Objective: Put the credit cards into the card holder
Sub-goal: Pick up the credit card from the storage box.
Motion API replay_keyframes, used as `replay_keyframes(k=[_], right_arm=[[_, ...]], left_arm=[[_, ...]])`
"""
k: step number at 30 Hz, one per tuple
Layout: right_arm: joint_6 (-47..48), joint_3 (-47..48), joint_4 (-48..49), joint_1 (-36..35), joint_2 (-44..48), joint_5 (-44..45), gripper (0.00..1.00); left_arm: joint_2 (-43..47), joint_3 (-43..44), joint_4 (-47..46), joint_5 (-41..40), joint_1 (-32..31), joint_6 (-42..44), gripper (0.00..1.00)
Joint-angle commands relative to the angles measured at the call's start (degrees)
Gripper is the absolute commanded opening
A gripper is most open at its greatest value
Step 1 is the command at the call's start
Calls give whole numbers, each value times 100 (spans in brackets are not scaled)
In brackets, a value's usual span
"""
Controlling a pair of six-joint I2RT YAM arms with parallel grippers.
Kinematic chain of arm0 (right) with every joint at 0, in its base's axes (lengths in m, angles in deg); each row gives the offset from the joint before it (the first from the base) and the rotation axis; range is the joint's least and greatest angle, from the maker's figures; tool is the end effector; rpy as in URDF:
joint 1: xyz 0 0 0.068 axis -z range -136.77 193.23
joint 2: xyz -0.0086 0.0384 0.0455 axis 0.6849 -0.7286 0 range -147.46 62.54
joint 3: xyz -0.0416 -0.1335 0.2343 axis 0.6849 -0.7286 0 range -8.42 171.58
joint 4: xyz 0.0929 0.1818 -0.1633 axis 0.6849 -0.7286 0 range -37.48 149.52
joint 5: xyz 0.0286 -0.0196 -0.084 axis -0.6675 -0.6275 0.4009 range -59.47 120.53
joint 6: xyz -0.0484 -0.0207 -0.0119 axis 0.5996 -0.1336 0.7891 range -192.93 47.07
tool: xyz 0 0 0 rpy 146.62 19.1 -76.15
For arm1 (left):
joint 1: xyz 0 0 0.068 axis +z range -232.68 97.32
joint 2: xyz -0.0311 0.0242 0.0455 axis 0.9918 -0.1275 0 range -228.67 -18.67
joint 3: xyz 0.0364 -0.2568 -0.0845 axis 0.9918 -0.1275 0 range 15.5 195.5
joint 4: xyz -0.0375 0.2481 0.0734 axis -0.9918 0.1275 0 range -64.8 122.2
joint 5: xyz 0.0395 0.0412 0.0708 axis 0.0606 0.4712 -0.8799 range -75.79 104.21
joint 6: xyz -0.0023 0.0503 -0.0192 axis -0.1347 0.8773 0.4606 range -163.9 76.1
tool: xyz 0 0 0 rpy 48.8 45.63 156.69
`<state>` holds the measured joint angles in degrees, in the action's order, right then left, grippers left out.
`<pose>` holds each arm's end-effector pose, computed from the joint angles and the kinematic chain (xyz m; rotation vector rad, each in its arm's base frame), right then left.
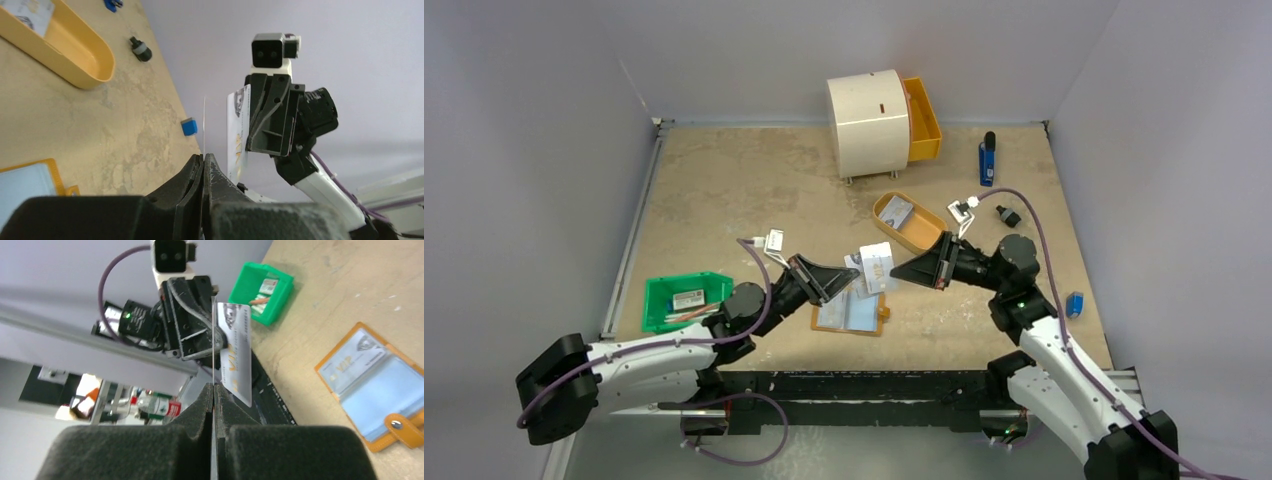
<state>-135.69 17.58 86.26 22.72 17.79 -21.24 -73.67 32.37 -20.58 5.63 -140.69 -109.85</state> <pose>0.1578 0.0889 0.2908 -0.2490 1.7618 1.7507 0.1139 -0.1725 0.2402 -0.2574 1.6500 -1.6207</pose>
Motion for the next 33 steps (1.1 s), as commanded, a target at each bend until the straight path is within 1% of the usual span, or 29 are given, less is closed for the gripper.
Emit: replay_keyframes(k=[1, 3, 5, 8, 10, 12, 15, 18, 21, 24, 26, 29, 33], right_arm=[[996, 434, -1468, 17, 404, 1394, 0], [1542, 805, -2652, 20, 522, 2453, 0], [1757, 978, -3591, 20, 589, 3166, 0], [1854, 1066, -4303, 21, 720, 3880, 0], [2014, 1200, -4429, 21, 841, 4263, 0], [2076, 1307, -4650, 19, 980, 4448, 0], [2235, 1470, -5027, 21, 1093, 4621, 0], [2302, 1535, -5281, 17, 1153, 4694, 0], [2305, 1508, -5316, 15, 1223, 4629, 0], [2295, 1512, -5378, 16, 1307, 4594, 0], [2309, 1551, -5460, 21, 1364, 4574, 0], [2352, 1590, -5555, 21, 1458, 4547, 0], [2298, 1551, -5603, 13, 1568, 4461, 0]], left_arm=[[454, 65, 986, -778, 102, 220, 0], [527, 333, 1796, -1098, 115, 429, 0], [390, 759, 2426, -1279, 155, 690, 0], [-285, 1464, 2830, -1150, 298, 1232, 0], [-943, 2039, 3082, -944, 462, 1603, 0], [-1680, 2643, 3277, -582, 735, 1871, 0], [-2860, 3516, 3373, 322, 1202, 2093, 0], [-3952, 4507, 3531, 1067, 1421, 2326, 0], [-4876, 5395, 3721, 1454, 1535, 2400, 0], [-5491, 5965, 3711, 1524, 1653, 2272, 0], [-5771, 6183, 3627, 1510, 1748, 1966, 0], [-5976, 6142, 3103, 1524, 1838, 1283, 0], [-6168, 6008, 2573, 1299, 1838, 562, 0]])
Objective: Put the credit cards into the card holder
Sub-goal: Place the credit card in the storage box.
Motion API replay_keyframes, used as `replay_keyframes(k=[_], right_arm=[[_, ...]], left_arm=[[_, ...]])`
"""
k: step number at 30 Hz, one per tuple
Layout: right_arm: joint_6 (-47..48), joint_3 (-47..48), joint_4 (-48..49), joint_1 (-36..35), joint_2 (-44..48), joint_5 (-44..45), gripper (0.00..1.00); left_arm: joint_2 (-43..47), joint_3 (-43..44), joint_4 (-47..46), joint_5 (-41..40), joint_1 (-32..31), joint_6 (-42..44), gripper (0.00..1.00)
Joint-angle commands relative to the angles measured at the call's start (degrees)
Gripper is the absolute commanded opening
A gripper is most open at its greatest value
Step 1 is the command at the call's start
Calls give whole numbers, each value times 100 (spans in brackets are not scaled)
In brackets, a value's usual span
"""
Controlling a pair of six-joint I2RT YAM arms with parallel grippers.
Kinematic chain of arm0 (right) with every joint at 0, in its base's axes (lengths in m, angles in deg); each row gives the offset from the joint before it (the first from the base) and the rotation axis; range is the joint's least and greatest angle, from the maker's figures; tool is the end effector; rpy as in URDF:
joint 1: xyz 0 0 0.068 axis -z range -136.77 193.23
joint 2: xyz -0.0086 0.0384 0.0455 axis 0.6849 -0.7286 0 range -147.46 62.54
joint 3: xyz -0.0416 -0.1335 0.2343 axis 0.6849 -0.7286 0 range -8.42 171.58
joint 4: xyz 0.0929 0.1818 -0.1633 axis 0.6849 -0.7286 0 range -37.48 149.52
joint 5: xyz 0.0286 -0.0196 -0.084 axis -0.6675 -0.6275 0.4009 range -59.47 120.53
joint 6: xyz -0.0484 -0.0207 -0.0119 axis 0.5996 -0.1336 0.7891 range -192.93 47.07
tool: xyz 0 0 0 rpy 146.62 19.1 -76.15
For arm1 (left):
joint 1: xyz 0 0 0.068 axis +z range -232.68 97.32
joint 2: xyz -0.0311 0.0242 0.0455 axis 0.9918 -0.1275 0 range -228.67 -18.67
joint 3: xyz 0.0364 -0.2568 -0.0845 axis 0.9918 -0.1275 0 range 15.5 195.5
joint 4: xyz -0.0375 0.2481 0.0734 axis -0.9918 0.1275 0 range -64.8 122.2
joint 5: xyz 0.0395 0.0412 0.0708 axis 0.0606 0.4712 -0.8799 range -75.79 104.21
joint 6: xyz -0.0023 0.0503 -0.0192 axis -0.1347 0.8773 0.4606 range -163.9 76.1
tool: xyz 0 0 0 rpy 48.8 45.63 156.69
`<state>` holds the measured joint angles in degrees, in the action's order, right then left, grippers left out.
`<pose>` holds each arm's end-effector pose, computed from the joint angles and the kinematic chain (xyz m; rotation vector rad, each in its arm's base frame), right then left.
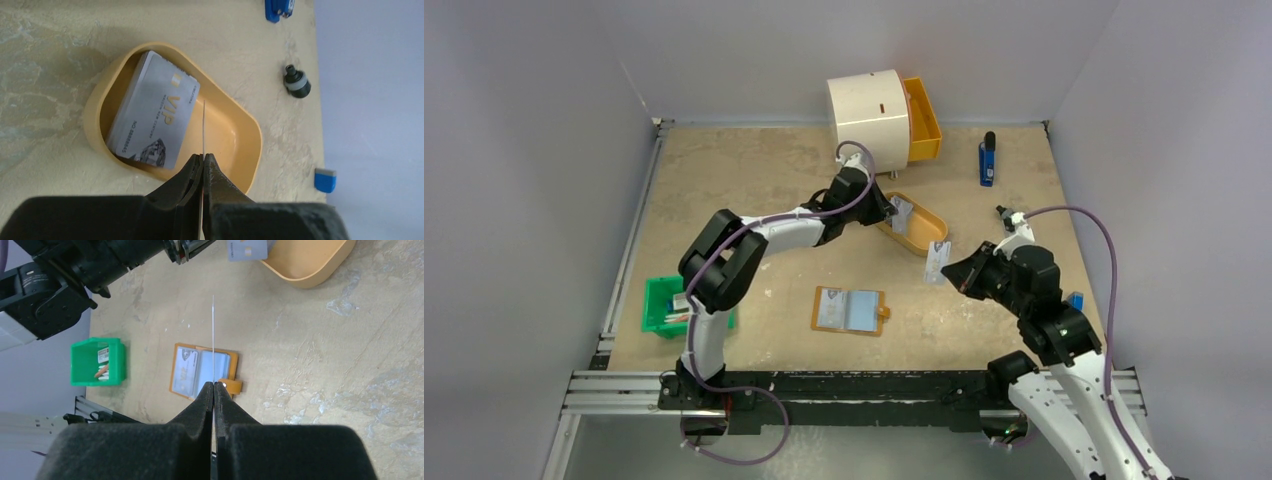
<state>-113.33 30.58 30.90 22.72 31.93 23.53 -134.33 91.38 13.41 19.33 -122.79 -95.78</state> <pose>0.1193 0.0493 0.3052 0.2626 1.9939 0.8161 0.3479 -0.2973 0.1894 -0.1696 2.2340 -1.0377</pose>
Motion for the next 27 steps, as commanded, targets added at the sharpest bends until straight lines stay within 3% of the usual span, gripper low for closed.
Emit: replay_keyframes(k=[1, 6, 14, 22, 27], right_arm=[[59, 238, -46, 20, 168, -12, 0], [111, 263, -32, 19, 161, -5, 0], [184, 324, -46, 20, 126, 8, 0], [178, 312, -53, 21, 161, 24, 0], [202, 368, -81, 21, 118, 24, 0]], left_arm=[[-141, 54, -941, -133, 49, -990, 0], [-334, 32, -1098, -383, 57, -1454, 0], [-434, 120, -832, -650, 86, -1475, 1], [-323, 24, -643, -757, 152, -1396, 20], [-165, -4, -497, -788, 174, -1272, 26]])
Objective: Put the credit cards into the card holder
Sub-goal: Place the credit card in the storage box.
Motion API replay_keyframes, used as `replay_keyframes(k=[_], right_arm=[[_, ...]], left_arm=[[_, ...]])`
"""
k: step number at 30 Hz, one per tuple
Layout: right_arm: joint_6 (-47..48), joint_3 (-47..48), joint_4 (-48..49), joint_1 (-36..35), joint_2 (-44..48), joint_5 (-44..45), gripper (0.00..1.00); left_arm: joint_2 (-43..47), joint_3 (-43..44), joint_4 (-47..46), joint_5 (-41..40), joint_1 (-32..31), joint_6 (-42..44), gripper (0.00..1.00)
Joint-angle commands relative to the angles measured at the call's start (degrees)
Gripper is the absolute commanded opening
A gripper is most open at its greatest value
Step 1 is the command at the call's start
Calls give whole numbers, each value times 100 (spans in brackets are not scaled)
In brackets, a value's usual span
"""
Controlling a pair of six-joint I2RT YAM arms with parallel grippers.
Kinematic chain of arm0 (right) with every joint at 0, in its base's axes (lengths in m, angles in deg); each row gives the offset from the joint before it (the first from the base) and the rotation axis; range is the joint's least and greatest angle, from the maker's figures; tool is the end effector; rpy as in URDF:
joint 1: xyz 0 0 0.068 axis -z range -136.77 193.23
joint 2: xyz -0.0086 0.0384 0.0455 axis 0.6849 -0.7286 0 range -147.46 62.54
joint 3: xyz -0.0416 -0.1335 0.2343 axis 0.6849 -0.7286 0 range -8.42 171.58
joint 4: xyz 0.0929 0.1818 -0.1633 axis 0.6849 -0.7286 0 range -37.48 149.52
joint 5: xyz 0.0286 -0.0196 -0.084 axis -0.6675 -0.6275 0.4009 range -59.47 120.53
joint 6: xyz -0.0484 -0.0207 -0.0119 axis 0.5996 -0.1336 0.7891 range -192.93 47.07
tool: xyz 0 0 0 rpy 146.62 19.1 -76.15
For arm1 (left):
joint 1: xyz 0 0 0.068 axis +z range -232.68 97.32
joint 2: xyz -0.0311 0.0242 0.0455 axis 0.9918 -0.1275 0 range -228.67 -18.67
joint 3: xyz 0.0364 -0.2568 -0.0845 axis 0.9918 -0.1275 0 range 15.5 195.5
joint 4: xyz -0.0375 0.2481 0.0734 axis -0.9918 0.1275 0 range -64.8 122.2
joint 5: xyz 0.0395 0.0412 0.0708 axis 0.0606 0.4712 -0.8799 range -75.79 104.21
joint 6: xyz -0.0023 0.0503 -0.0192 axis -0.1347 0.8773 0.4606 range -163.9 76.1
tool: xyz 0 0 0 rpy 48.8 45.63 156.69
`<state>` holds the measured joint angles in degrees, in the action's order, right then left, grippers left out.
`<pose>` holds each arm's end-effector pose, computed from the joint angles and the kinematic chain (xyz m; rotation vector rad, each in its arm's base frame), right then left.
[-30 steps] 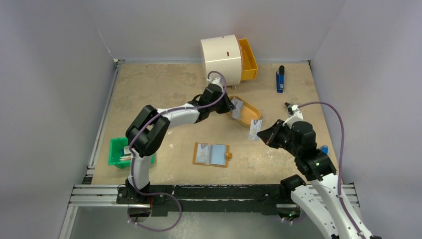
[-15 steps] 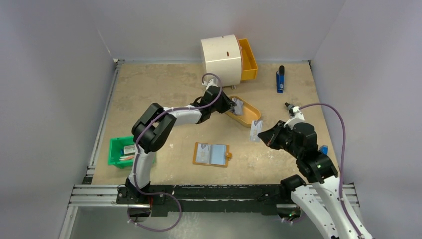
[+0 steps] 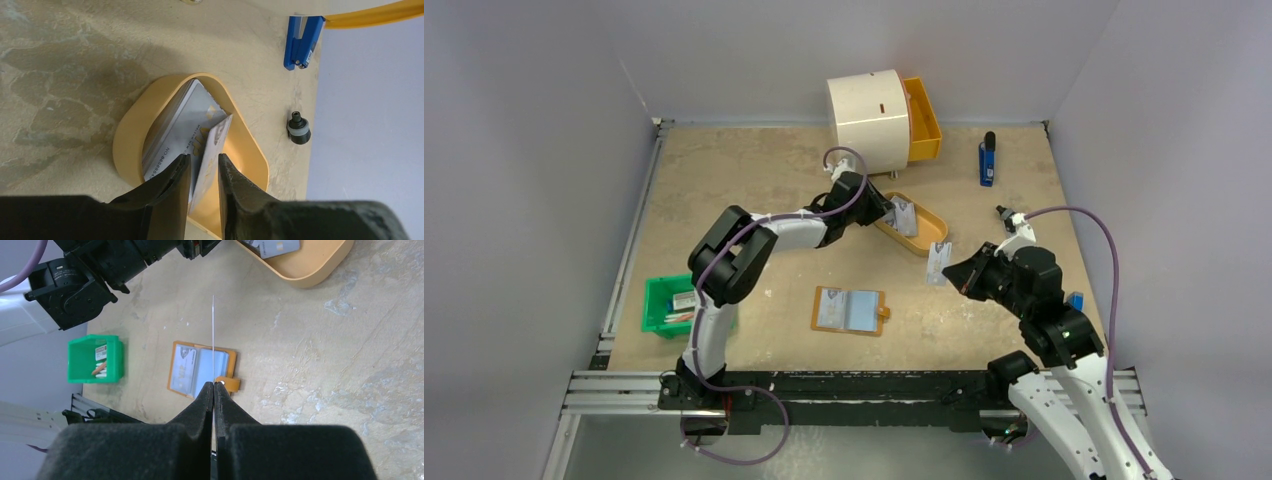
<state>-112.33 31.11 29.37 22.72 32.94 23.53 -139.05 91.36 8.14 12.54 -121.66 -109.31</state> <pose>0.1146 0.0475 0.3075 0.2448 1.9934 0.8051 0.3640 -0.2934 0.1617 -0.5306 2.1738 -1.0536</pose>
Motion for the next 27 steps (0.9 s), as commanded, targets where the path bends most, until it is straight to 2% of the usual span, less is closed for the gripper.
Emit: replay_keyframes(k=[1, 5, 9, 14, 18, 22, 25, 27], right_arm=[[101, 326, 65, 21, 12, 16, 0], [169, 337, 95, 20, -14, -20, 0], [266, 315, 331, 21, -136, -168, 0], [312, 142, 704, 21, -588, -1012, 0], [112, -238, 1309, -81, -901, -1753, 0], [-255, -580, 1767, -828, -1156, -1427, 0], [-568, -714, 1936, -1406, -1589, -929, 0], [-783, -845, 2041, -1541, -1778, -782, 0]], left_arm=[[353, -9, 70, -119, 70, 105, 27], [636, -142, 164, -186, 97, 180, 30], [1229, -361, 338, -325, 93, 354, 39], [2609, -978, 866, -608, 0, 631, 50], [3948, -1859, 1597, -1320, -428, 1114, 54], [5184, -3060, 2014, -1829, -1013, 1358, 54], [5896, -3895, 2018, -1595, -1249, 1458, 54], [6142, -4224, 2051, -1454, -1422, 1522, 56]])
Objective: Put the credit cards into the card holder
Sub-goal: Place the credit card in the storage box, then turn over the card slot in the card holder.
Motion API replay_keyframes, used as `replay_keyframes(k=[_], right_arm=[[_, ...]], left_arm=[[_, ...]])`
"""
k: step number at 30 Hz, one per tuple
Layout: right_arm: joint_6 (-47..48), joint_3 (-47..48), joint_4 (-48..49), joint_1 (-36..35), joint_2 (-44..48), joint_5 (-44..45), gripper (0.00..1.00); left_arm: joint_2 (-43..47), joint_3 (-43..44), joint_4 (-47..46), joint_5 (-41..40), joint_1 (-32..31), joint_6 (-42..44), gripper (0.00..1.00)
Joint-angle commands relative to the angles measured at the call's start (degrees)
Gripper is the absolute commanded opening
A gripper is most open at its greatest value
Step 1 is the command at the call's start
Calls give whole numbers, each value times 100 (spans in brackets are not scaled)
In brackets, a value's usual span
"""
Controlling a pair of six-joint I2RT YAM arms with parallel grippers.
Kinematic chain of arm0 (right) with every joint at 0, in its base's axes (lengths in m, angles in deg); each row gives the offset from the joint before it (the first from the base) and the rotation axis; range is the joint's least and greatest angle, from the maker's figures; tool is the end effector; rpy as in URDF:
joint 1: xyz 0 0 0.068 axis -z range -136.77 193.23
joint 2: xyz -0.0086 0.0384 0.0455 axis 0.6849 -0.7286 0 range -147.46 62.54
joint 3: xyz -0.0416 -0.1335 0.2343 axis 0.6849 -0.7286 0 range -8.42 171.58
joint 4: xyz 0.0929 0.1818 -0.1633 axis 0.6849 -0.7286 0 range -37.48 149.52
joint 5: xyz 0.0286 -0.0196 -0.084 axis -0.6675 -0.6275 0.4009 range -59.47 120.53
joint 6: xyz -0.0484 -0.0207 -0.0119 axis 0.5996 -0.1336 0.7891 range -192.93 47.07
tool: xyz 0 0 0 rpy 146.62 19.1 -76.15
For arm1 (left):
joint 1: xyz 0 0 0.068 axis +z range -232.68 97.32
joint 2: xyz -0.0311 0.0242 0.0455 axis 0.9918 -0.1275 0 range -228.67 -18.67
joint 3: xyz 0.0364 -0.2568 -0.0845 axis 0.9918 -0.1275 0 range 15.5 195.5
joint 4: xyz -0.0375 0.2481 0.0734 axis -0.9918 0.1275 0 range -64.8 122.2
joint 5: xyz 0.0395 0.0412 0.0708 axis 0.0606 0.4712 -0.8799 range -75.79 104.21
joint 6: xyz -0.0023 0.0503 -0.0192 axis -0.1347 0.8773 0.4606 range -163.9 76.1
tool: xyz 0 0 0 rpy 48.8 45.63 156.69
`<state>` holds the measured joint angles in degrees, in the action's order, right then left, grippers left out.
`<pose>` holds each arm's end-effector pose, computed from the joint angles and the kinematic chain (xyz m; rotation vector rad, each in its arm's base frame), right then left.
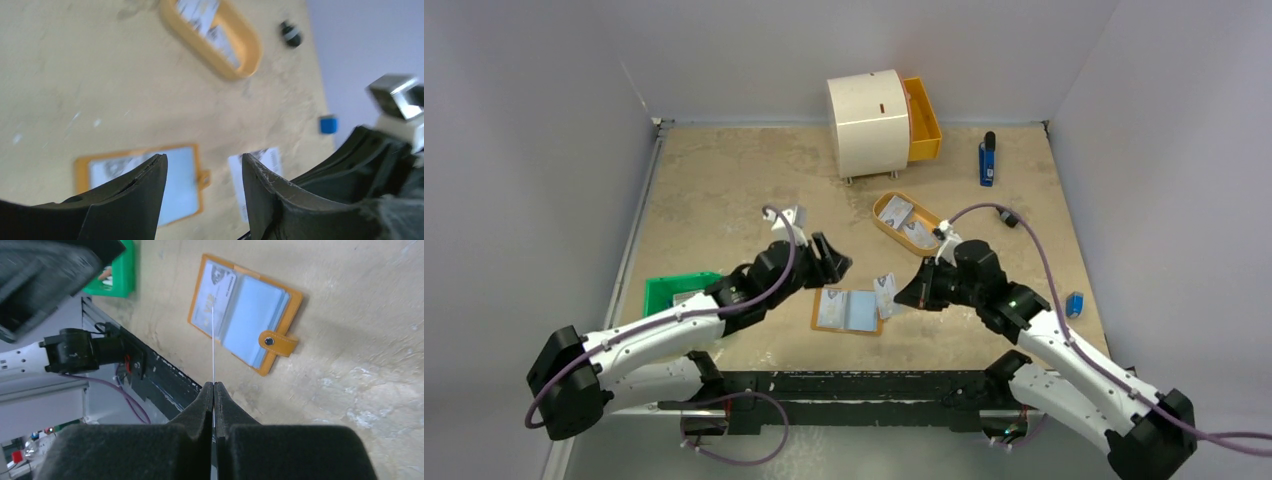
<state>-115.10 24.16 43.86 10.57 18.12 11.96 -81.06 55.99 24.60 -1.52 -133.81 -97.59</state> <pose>0.1447 0.1062 0.2570 -0.0354 2.2250 1.1040 0.1633 -0.1873 0.2723 -0.2379 2.0353 -0.9329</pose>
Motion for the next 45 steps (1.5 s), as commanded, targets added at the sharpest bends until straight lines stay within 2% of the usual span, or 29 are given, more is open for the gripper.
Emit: replay_keyframes(k=[1, 6, 11, 15, 21, 31, 45], right_arm=[[-596, -226, 703, -347, -369, 368, 0], [-847, -451, 1032, -609, -628, 464, 0], [-1017, -524, 913, -703, -597, 707, 0], [-1030, -516, 631, -717, -437, 848, 0], [-1030, -512, 154, -717, -6, 1112, 0], [-1037, -539, 81, -717, 177, 1229, 0], [-863, -465, 366, -718, -59, 808, 0]], left_arm=[[391, -782, 440, -30, -320, 371, 57], [183, -870, 482, -248, -880, 454, 60], [-774, -388, 356, -592, -1347, 682, 57], [-1685, 159, 644, -1140, -1676, 839, 52], [-2196, 396, 616, -1373, -1716, 816, 52], [-2842, 547, 547, -1331, -1716, 895, 47], [-3052, 390, 569, -1669, -1716, 636, 15]])
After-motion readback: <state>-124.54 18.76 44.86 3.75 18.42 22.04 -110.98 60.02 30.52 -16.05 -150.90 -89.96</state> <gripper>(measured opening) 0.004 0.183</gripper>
